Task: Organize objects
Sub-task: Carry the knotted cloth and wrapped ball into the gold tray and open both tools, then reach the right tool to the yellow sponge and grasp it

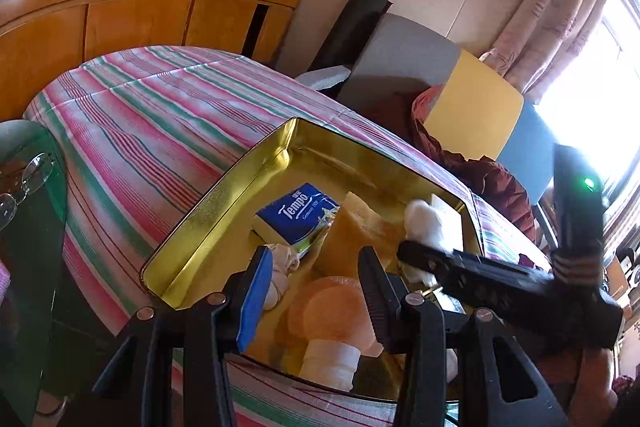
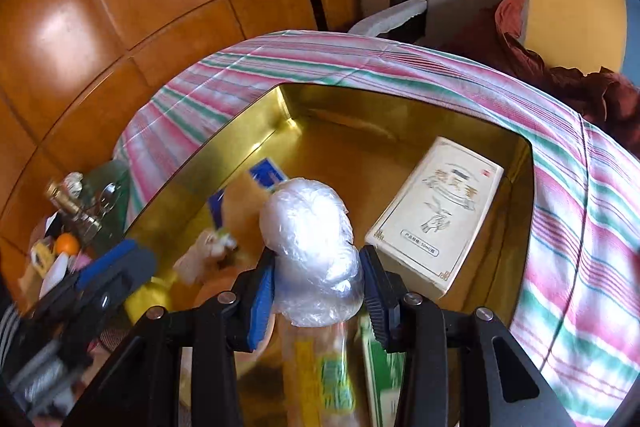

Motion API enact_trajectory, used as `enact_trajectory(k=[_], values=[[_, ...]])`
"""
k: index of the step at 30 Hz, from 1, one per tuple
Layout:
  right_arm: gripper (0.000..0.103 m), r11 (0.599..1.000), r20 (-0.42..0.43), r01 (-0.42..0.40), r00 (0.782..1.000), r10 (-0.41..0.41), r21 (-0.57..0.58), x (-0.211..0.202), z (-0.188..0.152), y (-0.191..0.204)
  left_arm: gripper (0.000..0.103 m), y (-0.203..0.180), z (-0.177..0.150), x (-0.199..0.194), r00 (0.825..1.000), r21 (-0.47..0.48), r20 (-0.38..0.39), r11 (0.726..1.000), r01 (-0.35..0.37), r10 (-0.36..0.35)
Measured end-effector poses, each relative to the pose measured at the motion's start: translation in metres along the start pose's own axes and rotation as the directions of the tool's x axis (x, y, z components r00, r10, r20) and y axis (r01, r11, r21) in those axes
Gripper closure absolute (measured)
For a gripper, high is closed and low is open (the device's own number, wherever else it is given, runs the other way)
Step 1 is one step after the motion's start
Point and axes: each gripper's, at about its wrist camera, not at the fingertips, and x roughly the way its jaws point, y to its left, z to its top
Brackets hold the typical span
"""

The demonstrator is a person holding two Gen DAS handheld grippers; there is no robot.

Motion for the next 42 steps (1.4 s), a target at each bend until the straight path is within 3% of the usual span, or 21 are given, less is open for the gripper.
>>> enact_trajectory(k=[4, 9, 16, 27, 31, 36, 42], values=[[0.059, 0.999, 0.008, 0.044, 0.999, -0.044, 0.024, 0.013, 0.013, -0.007, 0.058, -0.001, 0.000, -0.001, 1.000, 0.001, 0.003, 1.000, 0.004, -0.004], [0.040, 0.996, 0.059, -0.021, 0.998, 0.016, 0.083, 0.002, 0.015, -0.017, 0.058, -0.003, -0.001, 0.000, 1.000, 0.015, 0.002, 1.000, 0.011, -0.011], [0.038, 1.000, 0.123, 0.006, 0.992, -0.010, 0.027, -0.033, -0.002, -0.012, 0.058, -0.009, -0.006, 0.002, 1.000, 0.038, -0.016, 0.999, 0.022, -0.021], [0.035, 0.995, 0.135, 0.059, 0.988, -0.069, 0.078, -0.075, -0.030, -0.042, 0.058, -0.036, -0.017, 0.004, 0.997, 0.147, -0.054, 0.987, 0.064, -0.057], [0.035, 0.989, 0.120, 0.105, 0.986, -0.118, 0.104, -0.087, -0.044, -0.062, 0.058, -0.052, -0.025, 0.002, 0.995, 0.218, -0.063, 0.972, 0.086, -0.074], [0.035, 0.975, 0.101, 0.163, 0.979, -0.179, 0.148, -0.097, -0.062, -0.092, 0.058, -0.068, -0.036, 0.001, 0.984, 0.262, -0.109, 0.951, 0.163, -0.139], [0.035, 0.955, 0.062, 0.210, 0.972, -0.227, 0.208, -0.100, -0.085, -0.126, 0.058, -0.096, -0.050, -0.009, 0.970, 0.356, -0.122, 0.903, 0.240, -0.209]])
